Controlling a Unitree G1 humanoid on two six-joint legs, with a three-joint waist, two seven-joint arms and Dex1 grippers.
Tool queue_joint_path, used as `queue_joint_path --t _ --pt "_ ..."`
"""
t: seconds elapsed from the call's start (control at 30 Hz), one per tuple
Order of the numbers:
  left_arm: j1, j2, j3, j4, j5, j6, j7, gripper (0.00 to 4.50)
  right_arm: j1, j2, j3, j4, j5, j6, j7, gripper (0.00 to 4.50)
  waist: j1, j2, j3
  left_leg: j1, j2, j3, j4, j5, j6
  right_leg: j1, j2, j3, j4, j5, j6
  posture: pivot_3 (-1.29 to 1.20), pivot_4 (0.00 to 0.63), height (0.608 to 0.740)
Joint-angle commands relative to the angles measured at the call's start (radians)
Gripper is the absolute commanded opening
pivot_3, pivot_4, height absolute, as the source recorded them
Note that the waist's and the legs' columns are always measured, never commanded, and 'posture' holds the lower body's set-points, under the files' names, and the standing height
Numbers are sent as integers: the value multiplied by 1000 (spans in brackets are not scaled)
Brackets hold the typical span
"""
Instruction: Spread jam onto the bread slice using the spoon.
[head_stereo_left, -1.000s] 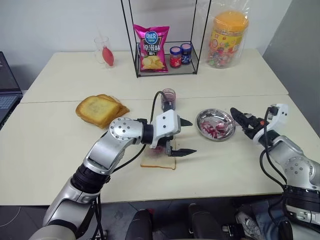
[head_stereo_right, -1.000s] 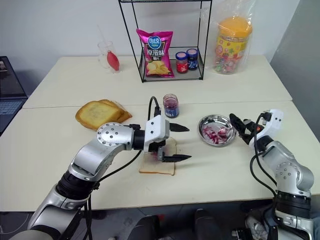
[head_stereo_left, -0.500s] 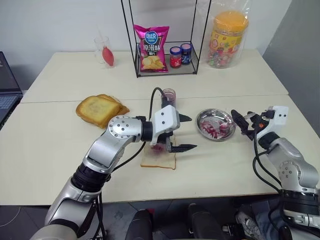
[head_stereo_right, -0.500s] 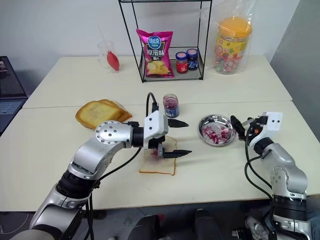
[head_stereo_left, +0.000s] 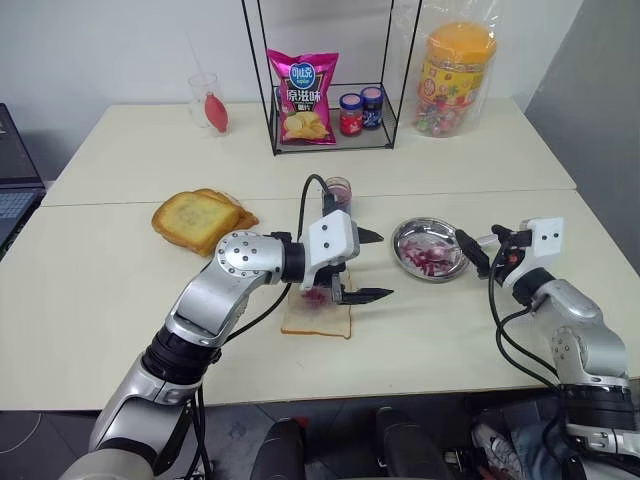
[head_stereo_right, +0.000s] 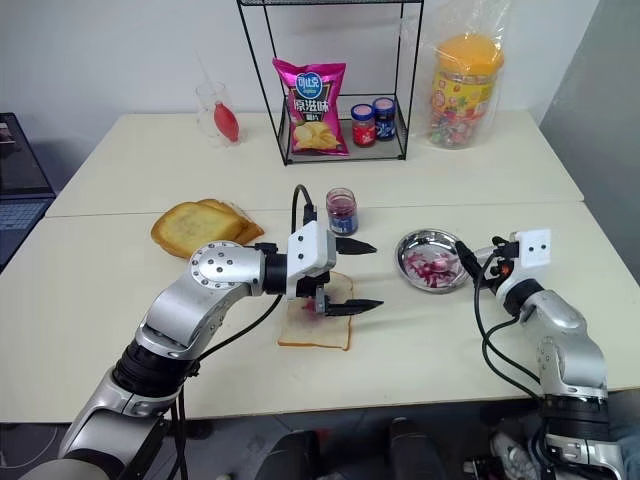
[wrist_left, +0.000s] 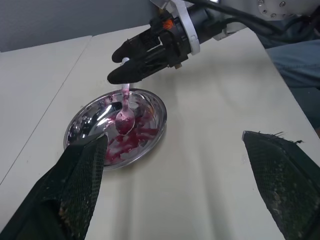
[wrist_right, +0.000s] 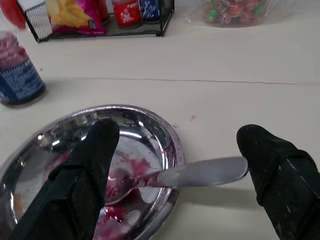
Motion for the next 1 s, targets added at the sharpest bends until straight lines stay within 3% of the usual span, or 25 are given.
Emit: queue_joint_path --t 0.03,0.23,0.33,0.47,0.67,0.8,0.9,1.0 --pt "-12 -3 34 -12 2 -19 14 4500 -47 15 -95 -18 76 34 -49 4193 1 0 0 0 0 0 0 0 0 0 0 0 0 0 0 0 150 740" --pt "-12 12 120 -14 -23 8 63 4500 -54 -20 -97 -78 55 8 -30 4193 0 0 0 0 0 0 0 0 0 0 0 0 0 0 0 0 150 740" --pt "15 86 199 -40 -48 49 53 4500 -13 -84 -65 -201 72 34 61 4193 -1 0 0 0 0 0 0 0 0 0 0 0 0 0 0 0 150 740" --pt "129 272 279 -56 -37 52 -29 4500 90 -206 -29 -370 110 107 189 4354 -5 0 0 1 1 0 -1 0 0 0 1 0 0 -1 0 0 150 740" --pt "223 368 361 -35 12 -3 9 4500 176 -330 -44 -473 159 173 313 4354 6 -2 1 0 0 0 0 0 0 0 0 1 -1 0 0 0 150 740" --pt "504 451 600 -138 -95 91 -72 4500 313 -542 -110 -562 218 226 557 4354 1 -3 1 1 -1 2 0 0 0 1 -1 3 -2 -4 -5 0 150 740" --pt "643 482 675 -186 -106 60 -123 4500 362 -596 -137 -568 227 213 634 4354 1 -6 2 1 1 2 -1 -1 0 0 -1 2 -1 -3 -4 0 150 740" --pt "689 484 694 -197 -104 43 -125 4500 362 -610 -129 -565 221 197 663 4354 7 -9 3 1 1 1 0 -1 0 0 -1 2 -1 -5 -7 0 150 740"
